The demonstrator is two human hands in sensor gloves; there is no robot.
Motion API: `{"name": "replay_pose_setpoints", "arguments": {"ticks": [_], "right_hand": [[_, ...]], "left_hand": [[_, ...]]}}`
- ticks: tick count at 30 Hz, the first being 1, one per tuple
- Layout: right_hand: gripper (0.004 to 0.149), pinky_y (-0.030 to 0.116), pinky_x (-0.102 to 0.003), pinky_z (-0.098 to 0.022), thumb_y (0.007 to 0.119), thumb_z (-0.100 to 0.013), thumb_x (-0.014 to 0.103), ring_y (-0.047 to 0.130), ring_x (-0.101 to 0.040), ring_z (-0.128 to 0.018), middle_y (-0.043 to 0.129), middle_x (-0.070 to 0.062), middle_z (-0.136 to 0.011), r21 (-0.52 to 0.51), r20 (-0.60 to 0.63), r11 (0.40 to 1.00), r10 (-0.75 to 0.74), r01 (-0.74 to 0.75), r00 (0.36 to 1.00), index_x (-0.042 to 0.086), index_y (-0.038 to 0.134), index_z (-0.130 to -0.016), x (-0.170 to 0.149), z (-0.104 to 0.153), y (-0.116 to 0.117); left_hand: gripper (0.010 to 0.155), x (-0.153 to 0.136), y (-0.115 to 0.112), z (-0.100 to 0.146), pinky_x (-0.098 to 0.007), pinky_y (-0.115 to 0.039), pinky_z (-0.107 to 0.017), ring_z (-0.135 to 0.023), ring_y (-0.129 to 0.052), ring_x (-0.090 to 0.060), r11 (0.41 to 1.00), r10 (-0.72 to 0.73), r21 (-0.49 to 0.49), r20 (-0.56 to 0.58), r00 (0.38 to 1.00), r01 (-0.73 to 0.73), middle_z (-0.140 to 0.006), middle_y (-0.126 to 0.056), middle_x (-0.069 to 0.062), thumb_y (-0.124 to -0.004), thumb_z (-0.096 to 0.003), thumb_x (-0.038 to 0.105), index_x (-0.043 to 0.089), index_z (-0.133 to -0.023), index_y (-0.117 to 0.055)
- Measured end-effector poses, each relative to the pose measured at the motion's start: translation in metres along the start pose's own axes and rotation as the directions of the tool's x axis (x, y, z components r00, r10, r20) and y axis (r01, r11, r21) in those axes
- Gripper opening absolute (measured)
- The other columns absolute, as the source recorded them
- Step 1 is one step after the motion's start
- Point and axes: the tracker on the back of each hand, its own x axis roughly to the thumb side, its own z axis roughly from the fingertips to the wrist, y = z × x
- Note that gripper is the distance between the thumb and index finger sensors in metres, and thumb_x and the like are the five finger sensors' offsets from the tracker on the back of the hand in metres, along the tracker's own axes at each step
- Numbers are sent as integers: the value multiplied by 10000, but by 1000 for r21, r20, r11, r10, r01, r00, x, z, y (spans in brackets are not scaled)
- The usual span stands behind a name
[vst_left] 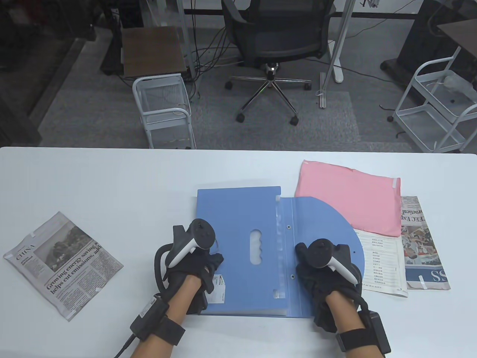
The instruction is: Sort materials into accordion folder compartments
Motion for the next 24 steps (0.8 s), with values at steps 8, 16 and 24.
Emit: {"name": "replay_pose_setpoints", "arguments": {"ticks": [8,16,24], "right_hand": [[568,159,-758,-652,569,-636,398,18,-531,-1006,14,-200,-1161,2,0,1000,-7,7,1000,352,272,-1117,1,-1,-1],[569,161,-757,-652,575,-637,397,20,-530,-1005,14,-199,-1161,5,4,1000,-18,18,1000,353,274,-1118,0,-1,-1],[570,161,-754,-653,574,-636,400,17,-526,-1006,13,-197,-1161,5,5,1000,-18,18,1000,355,272,-1118,1,-1,-1]], "left_hand": [[978,101,-21,0,-729,-430,-704,-1039,-309,-663,975,-216,-24,166,962,223,-1221,-248,-381,-613,-625,678,-63,-1205,-348],[1107,146,-72,-30,-802,-305,-670,-961,-83,-755,915,-353,-167,107,930,367,-1093,35,-487,-673,-635,618,-153,-1134,-55],[964,111,-44,-28,-820,-347,-614,-914,-133,-796,972,39,-235,95,995,-16,-1052,-21,-536,-609,-634,572,-154,-1161,-254]]}}
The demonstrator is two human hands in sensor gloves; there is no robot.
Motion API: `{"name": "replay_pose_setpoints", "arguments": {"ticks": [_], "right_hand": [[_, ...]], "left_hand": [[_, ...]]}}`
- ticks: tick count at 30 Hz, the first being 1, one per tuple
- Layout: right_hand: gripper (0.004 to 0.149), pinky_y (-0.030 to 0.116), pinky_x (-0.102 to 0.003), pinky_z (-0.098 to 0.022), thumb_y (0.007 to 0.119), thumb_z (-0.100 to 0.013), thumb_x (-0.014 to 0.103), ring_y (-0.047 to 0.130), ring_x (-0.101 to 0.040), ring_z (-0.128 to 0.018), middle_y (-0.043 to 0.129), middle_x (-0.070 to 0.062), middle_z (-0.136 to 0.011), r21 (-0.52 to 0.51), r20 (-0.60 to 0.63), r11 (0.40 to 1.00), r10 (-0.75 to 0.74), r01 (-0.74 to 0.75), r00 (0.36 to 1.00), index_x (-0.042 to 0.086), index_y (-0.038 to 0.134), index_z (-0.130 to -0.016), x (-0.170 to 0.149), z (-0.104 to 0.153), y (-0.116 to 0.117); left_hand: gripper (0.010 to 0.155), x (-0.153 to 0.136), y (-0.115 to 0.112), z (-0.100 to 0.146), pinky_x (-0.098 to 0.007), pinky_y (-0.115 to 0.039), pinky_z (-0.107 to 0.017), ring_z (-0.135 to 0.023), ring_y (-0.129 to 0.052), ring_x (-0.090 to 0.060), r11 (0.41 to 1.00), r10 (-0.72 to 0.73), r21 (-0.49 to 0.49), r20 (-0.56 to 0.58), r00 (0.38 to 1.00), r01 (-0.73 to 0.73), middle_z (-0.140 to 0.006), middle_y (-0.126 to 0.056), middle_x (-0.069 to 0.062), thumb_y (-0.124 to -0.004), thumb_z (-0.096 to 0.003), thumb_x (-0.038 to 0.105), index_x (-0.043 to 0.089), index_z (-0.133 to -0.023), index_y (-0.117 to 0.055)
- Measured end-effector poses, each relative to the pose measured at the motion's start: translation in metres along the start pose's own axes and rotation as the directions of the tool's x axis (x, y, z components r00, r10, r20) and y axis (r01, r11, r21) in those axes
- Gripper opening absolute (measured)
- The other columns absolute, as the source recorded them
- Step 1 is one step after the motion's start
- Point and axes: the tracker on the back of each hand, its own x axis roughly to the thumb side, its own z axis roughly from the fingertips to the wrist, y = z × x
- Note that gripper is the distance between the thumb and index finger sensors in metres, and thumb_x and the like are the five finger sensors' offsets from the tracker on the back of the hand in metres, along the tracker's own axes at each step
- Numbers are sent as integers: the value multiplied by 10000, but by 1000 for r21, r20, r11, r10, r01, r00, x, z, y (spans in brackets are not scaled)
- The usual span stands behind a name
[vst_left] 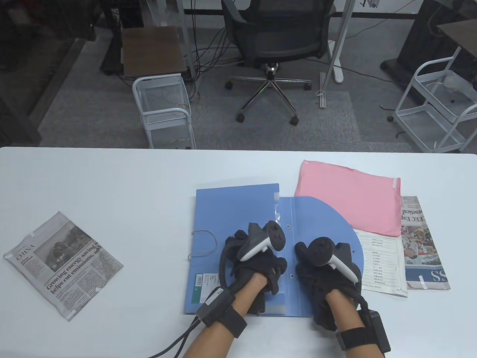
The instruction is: Sort materials into accordion folder compartments
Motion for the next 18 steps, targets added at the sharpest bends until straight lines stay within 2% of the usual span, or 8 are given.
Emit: {"name": "replay_pose_setpoints", "arguments": {"ticks": [1,3,5,8,12,17,18], "right_hand": [[570,164,-754,-653,573,-636,401,20,-527,-1006,13,-197,-1161,0,0,1000,3,-3,1000,354,273,-1119,0,0,0],[572,163,-755,-653,574,-636,400,21,-526,-1007,13,-198,-1161,1,-1,1000,1,-1,1000,354,270,-1119,0,0,0],[570,163,-755,-654,574,-636,400,22,-526,-1007,15,-198,-1161,1,-1,1000,1,-1,1000,356,273,-1118,0,0,0],[570,165,-756,-654,575,-636,399,20,-529,-1006,14,-201,-1161,2,-2,1000,3,-3,1000,354,274,-1118,0,0,-1],[571,165,-757,-653,574,-636,399,21,-529,-1007,16,-202,-1160,1,-1,1000,5,-5,1000,352,273,-1119,0,0,-1],[570,166,-757,-654,577,-636,397,21,-530,-1007,16,-201,-1161,3,-2,1000,3,-3,1000,354,275,-1118,1,0,-1],[572,166,-756,-654,576,-636,398,24,-530,-1007,17,-199,-1161,2,-2,1000,3,-3,1000,354,273,-1119,1,0,-1]], "left_hand": [[928,-7,4,2,-827,-340,-603,-910,-128,-794,994,111,-5,19,994,-111,-1056,-26,-530,-626,-628,552,-144,-1158,-316],[920,-18,10,5,-839,-306,-584,-894,-59,-786,959,281,-53,50,958,-279,-1049,32,-513,-644,-619,532,-147,-1138,-303],[906,-28,16,8,-844,-292,-570,-886,-26,-776,931,363,-57,77,929,-359,-1039,56,-515,-661,-607,522,-135,-1116,-300],[845,-49,26,18,-841,-275,-564,-888,0,-757,844,534,-26,123,836,-535,-1045,72,-497,-716,-612,548,-72,-1065,-362],[746,-75,41,34,-831,-314,-569,-937,-76,-737,719,675,56,180,716,-692,-1098,-18,-471,-682,-624,618,5,-1015,-520],[678,-108,55,50,-824,-352,-594,-968,-135,-731,587,777,41,252,577,-808,-1127,-67,-458,-673,-630,638,75,-998,-585],[676,-118,57,53,-821,-359,-597,-970,-146,-733,546,802,24,272,532,-837,-1131,-75,-456,-679,-627,641,83,-998,-590]]}}
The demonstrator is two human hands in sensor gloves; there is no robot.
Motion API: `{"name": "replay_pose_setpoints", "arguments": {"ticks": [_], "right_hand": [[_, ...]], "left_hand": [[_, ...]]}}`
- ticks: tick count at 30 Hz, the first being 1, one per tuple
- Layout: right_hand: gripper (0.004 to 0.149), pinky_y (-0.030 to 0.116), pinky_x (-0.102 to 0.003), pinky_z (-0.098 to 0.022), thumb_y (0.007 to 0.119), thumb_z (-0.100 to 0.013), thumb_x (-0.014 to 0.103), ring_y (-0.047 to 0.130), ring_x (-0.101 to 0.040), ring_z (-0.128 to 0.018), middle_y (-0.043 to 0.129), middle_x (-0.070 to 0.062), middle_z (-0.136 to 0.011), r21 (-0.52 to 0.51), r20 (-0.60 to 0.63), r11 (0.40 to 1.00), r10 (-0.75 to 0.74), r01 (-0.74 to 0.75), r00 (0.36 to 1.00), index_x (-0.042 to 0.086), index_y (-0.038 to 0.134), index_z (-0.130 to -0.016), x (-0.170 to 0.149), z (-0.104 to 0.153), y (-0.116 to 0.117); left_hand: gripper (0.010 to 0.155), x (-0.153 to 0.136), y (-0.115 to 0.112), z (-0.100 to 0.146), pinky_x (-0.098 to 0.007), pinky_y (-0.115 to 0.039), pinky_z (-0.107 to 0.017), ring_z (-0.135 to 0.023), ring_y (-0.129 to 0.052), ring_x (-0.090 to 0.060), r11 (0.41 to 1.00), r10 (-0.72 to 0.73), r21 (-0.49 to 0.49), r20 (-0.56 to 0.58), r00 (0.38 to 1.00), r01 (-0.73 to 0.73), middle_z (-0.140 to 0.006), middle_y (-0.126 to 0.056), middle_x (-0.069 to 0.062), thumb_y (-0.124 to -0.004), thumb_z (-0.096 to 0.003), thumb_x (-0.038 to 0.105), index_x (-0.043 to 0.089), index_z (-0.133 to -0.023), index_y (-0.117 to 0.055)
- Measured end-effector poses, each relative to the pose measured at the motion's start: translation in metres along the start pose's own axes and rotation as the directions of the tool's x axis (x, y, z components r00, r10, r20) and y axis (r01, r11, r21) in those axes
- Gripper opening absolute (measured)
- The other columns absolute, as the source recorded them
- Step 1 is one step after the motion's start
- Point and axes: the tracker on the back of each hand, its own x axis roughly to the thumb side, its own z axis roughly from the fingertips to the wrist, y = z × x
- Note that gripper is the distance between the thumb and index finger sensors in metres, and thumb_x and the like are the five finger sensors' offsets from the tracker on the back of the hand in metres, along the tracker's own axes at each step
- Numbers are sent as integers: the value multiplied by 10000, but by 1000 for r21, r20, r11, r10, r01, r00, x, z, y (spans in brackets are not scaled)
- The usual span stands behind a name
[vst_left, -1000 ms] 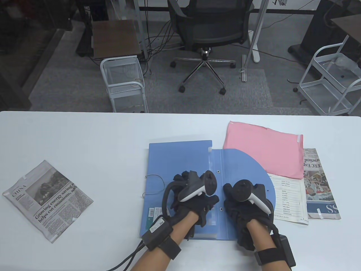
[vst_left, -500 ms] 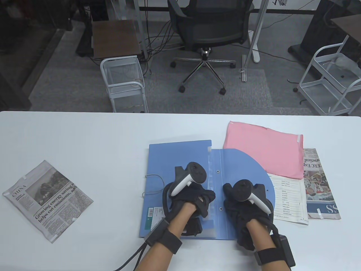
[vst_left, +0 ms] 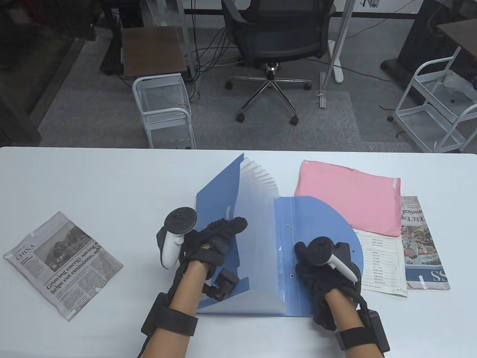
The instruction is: Sort materials into accordion folder compartments
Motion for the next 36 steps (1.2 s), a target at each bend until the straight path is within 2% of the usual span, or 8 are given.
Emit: {"name": "replay_pose_setpoints", "arguments": {"ticks": [4,8,13,18,25,31,36], "right_hand": [[570,166,-755,-655,576,-635,399,24,-527,-1008,17,-201,-1161,0,0,1000,0,0,1000,355,276,-1118,0,0,0],[571,167,-754,-656,578,-636,399,25,-525,-1009,18,-199,-1161,0,0,1000,-1,1,1000,356,275,-1118,1,0,0],[570,165,-752,-657,580,-635,401,25,-520,-1011,19,-195,-1162,-1,3,1000,-4,4,1000,358,279,-1117,1,-1,0],[569,163,-744,-661,579,-635,401,21,-511,-1012,16,-184,-1162,3,1,1000,-9,9,1000,364,276,-1115,0,0,-1],[573,153,-734,-671,569,-635,409,9,-498,-1018,7,-170,-1164,5,0,1000,-4,4,1000,367,257,-1113,-1,0,0],[594,171,-728,-691,596,-629,424,28,-487,-1031,30,-160,-1172,-4,15,1000,30,-30,999,346,265,-1116,-3,3,-3],[594,164,-731,-690,612,-634,428,44,-494,-1034,49,-192,-1179,57,18,998,-9,8,1000,276,345,-1142,-4,16,-20]], "left_hand": [[676,-14,28,9,-818,-359,-614,-981,-158,-735,982,186,-18,51,981,-186,-1152,-96,-442,-711,-621,662,113,-1003,-612],[684,-33,59,18,-817,-367,-633,-992,-172,-742,934,358,-51,105,928,-354,-1170,-103,-428,-694,-635,706,138,-1008,-614],[687,-53,78,20,-808,-376,-655,-1007,-191,-737,873,486,-99,130,864,-477,-1197,-121,-398,-698,-635,730,156,-1008,-632],[684,-68,87,16,-803,-389,-658,-1014,-204,-733,812,583,-151,153,798,-564,-1215,-155,-378,-713,-623,743,168,-990,-661],[685,-81,89,13,-794,-390,-656,-1015,-203,-730,759,649,-193,167,742,-621,-1226,-179,-369,-710,-620,736,158,-987,-673],[692,-82,87,10,-789,-395,-648,-1012,-201,-727,759,649,-211,180,739,-616,-1224,-192,-378,-699,-621,732,145,-987,-682],[698,-79,84,9,-781,-400,-644,-1010,-203,-722,785,616,-218,182,766,-580,-1224,-204,-376,-695,-620,729,137,-990,-688]]}}
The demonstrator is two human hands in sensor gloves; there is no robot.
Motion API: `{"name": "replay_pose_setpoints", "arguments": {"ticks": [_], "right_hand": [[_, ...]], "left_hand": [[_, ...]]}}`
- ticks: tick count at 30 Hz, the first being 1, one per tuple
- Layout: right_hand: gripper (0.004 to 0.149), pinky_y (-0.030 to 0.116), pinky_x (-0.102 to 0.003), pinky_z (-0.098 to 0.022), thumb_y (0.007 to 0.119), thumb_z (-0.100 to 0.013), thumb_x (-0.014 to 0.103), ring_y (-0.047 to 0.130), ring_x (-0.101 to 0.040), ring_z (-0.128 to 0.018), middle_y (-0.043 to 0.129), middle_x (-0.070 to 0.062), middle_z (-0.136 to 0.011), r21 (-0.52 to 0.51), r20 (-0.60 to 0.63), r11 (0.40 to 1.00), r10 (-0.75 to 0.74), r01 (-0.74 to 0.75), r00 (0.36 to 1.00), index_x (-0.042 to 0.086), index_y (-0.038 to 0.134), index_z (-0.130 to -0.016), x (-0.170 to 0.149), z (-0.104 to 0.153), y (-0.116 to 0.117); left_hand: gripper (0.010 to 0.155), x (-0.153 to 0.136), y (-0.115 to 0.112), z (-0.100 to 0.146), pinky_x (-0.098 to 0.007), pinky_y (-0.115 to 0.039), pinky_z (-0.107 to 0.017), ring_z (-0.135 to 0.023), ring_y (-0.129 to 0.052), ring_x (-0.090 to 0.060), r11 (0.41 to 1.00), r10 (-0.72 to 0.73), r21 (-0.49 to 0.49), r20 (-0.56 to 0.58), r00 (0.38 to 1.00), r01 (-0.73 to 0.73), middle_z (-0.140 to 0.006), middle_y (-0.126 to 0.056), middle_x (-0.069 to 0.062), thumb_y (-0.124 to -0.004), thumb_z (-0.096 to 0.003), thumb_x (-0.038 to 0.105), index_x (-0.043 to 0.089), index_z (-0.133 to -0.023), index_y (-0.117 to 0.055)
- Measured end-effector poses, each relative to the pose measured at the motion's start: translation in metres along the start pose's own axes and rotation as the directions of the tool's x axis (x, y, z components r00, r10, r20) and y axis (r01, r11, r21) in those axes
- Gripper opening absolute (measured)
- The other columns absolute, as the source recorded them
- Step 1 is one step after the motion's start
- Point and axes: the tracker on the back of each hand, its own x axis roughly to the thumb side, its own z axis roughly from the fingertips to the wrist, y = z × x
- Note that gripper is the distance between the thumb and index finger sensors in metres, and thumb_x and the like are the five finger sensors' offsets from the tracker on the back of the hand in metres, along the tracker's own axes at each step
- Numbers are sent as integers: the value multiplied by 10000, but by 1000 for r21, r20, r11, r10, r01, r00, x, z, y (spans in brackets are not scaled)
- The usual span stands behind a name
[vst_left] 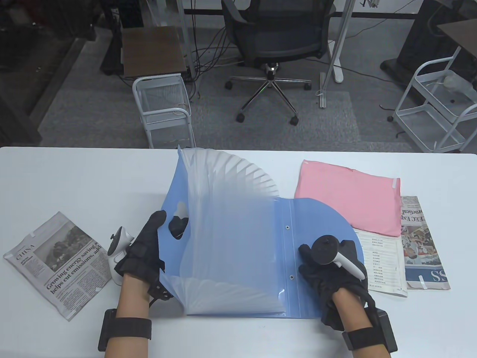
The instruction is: Sort materials into accordion folder compartments
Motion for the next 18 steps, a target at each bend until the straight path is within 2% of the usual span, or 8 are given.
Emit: {"name": "replay_pose_setpoints", "arguments": {"ticks": [2,6,11,14,18], "right_hand": [[583,165,-740,-686,625,-631,419,71,-499,-1042,101,-208,-1191,-26,20,1000,-5,5,1000,231,421,-1144,3,10,-11],[583,255,-755,-695,625,-633,422,144,-543,-1045,163,-247,-1198,-61,92,998,20,-15,996,215,443,-1147,12,32,-35],[565,332,-750,-704,631,-634,417,229,-574,-1044,230,-264,-1202,-157,211,987,-3,37,978,202,486,-1137,23,62,-68],[559,372,-747,-705,624,-634,421,273,-572,-1047,271,-265,-1204,-241,305,965,-27,104,952,200,503,-1133,28,82,-92],[550,408,-754,-699,618,-634,413,339,-575,-1050,339,-262,-1206,-359,408,906,-63,223,911,198,514,-1129,27,102,-120]], "left_hand": [[702,0,-1,-1,-782,-387,-643,-1009,-184,-721,1000,0,-12,0,1000,0,-1223,-189,-377,-682,-628,726,130,-998,-678],[712,0,-1,-2,-782,-375,-642,-1006,-165,-722,1000,-13,-23,3,1000,13,-1221,-171,-380,-679,-633,713,113,-1014,-663],[732,-2,-4,-5,-777,-370,-643,-1009,-150,-710,999,-33,-43,-2,999,33,-1225,-162,-370,-680,-637,699,88,-1040,-652],[737,-2,-6,-6,-775,-370,-643,-1010,-147,-706,998,-49,-46,-5,999,49,-1226,-163,-365,-684,-637,695,81,-1044,-654],[740,-3,-7,-8,-773,-371,-643,-1013,-145,-700,997,-65,-52,-10,998,65,-1226,-162,-365,-687,-635,696,81,-1045,-655]]}}
